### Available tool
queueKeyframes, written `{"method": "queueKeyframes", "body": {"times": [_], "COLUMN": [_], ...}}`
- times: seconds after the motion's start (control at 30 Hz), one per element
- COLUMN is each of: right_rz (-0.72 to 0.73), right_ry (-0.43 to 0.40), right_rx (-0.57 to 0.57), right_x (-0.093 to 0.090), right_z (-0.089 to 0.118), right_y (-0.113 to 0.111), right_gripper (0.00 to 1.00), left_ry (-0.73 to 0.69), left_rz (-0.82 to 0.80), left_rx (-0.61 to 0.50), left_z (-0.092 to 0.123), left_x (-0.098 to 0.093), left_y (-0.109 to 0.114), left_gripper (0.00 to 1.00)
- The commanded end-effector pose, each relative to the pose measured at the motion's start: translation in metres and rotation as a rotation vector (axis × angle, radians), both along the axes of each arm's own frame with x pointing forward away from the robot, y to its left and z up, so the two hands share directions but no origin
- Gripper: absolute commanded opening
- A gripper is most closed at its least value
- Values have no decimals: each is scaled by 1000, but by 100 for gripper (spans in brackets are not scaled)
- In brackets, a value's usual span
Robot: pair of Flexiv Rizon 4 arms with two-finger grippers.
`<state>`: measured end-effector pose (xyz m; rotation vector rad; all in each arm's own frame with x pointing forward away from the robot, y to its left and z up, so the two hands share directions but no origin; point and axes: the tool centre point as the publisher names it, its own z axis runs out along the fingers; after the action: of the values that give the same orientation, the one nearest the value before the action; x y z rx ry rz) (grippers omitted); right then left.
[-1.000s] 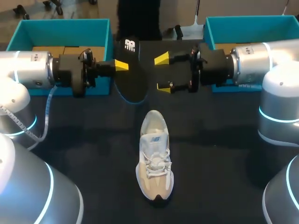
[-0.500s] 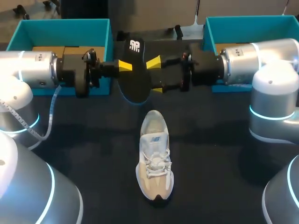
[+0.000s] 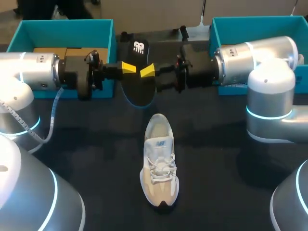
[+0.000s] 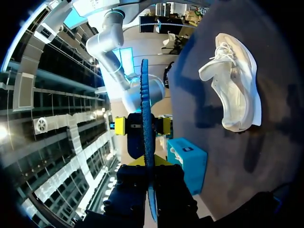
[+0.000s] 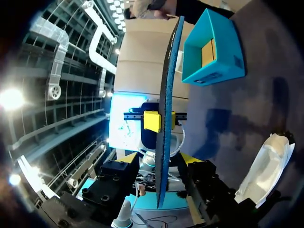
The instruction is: Take the shoe out of the shoebox, open the shoe tongue, remove and reinsert the insole, then place the shoe into the shoebox
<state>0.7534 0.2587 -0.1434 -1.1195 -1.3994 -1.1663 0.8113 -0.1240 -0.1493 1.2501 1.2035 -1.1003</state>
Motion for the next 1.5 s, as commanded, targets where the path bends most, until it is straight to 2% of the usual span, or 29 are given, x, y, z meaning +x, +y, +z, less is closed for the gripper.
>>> {"method": "queueKeyframes", "body": {"times": [0.03, 0.33, 0.37, 0.4, 0.43, 0.5, 0.6, 0.7, 0.93, 1.3, 1.5], "right_rz": [-4, 3, 3, 4, 4, 6, 7, 11, 8, -9, -15], "right_ry": [-1, -3, -3, -5, -6, -8, -7, -5, -7, -1, 8], "right_rx": [4, -11, -11, -13, -13, -15, -16, -16, -18, -20, -22], "right_x": [-2, -2, -2, -2, -2, -2, -2, -2, -2, 3, 4], "right_z": [-2, 0, 1, 1, 1, 2, 0, -1, -2, -5, -6], "right_y": [7, 12, 13, 14, 14, 15, 15, 17, 17, 14, 14], "right_gripper": [51, 50, 52, 59, 58, 64, 62, 50, 42, 38, 30], "left_ry": [-2, -2, -2, -2, -2, -2, -2, -2, -2, -2, -2], "left_rz": [1, 1, 1, 1, 1, 1, 1, 1, 1, 1, 1], "left_rx": [-1, -1, -1, -1, -1, -1, -1, -1, -1, -1, -1], "left_z": [-1, -1, -1, -1, -1, -1, -1, -1, -1, -1, -1], "left_x": [0, 0, 0, 0, 0, 0, 0, 0, 0, 0, 0], "left_y": [-1, -1, -1, -1, -1, -1, -1, -1, -1, -1, -1], "left_gripper": [0, 0, 0, 0, 0, 0, 0, 0, 0, 0, 0]}}
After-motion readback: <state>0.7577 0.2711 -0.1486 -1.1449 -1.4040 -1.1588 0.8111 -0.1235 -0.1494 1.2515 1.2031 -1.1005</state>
